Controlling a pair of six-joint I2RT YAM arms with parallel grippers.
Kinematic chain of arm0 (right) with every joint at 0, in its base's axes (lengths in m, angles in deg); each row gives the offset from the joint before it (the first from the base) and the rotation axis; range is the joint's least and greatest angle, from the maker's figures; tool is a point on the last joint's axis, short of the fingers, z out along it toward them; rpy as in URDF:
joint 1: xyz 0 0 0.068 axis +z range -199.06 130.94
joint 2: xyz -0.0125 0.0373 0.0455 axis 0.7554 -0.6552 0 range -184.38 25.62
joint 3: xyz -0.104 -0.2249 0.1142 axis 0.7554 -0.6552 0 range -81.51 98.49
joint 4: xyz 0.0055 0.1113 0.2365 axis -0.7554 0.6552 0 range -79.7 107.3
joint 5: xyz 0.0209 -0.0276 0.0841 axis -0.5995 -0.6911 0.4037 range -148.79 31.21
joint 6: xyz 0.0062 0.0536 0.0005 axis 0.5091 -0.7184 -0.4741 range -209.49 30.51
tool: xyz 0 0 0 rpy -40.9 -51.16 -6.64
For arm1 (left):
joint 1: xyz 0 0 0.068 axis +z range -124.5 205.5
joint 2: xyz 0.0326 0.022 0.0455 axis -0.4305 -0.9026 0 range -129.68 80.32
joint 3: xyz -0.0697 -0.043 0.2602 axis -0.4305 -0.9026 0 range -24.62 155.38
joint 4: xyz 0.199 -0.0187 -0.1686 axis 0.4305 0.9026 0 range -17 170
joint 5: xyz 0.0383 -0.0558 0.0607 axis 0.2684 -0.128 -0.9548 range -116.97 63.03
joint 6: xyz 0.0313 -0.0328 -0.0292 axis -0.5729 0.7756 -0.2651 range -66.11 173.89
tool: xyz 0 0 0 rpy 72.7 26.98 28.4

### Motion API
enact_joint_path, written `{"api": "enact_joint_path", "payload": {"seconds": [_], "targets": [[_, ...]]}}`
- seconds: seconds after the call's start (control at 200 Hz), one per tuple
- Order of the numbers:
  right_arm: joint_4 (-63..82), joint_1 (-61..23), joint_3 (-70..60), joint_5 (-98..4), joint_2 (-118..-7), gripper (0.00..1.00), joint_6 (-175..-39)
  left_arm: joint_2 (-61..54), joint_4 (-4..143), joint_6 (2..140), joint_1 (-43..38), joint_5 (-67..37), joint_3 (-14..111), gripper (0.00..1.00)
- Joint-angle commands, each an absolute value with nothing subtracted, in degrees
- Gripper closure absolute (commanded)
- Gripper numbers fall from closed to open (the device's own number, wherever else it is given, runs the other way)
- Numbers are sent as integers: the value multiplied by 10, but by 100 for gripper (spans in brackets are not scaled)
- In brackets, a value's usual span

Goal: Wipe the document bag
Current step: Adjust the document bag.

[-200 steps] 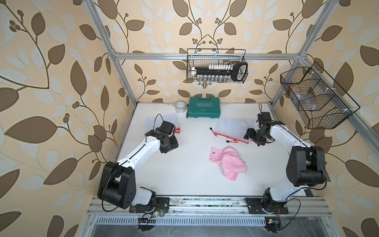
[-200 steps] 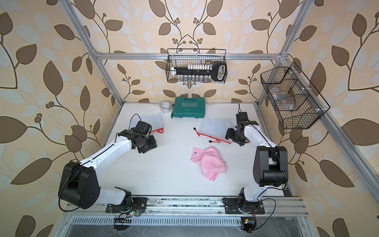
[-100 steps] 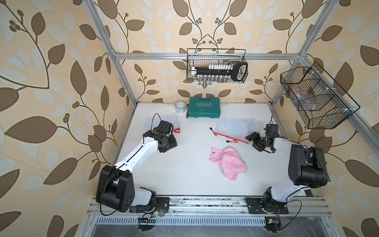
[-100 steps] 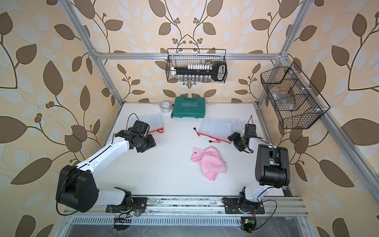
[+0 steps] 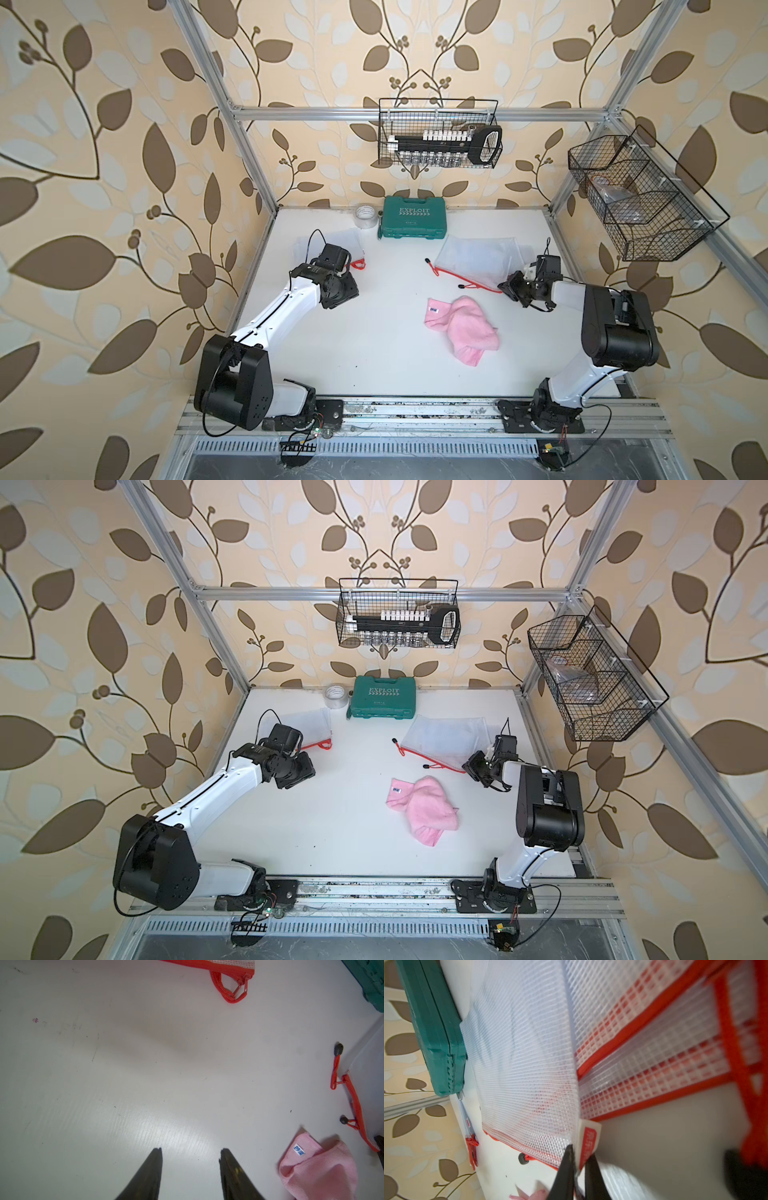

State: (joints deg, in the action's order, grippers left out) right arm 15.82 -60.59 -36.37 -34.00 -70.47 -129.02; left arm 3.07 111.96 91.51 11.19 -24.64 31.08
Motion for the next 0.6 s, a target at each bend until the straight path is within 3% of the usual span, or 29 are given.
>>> {"api": "enact_joint_path", "payload": {"seconds": [0.0,0.075,0.35,0.595], "targets": [[272,-606,-321,-388,-672,93,-1237,47,1121,909,121,-259,318,52],[336,-606,-280,-396,-679,100,-1212,45,1120,908,124,-255,320,52],[413,-602,-185,-483,-710,100,-1152,43,1118,912,141,-244,318,52],[461,-596,-100,-616,-795,100,-1060,39,1103,931,215,-164,305,49]]}}
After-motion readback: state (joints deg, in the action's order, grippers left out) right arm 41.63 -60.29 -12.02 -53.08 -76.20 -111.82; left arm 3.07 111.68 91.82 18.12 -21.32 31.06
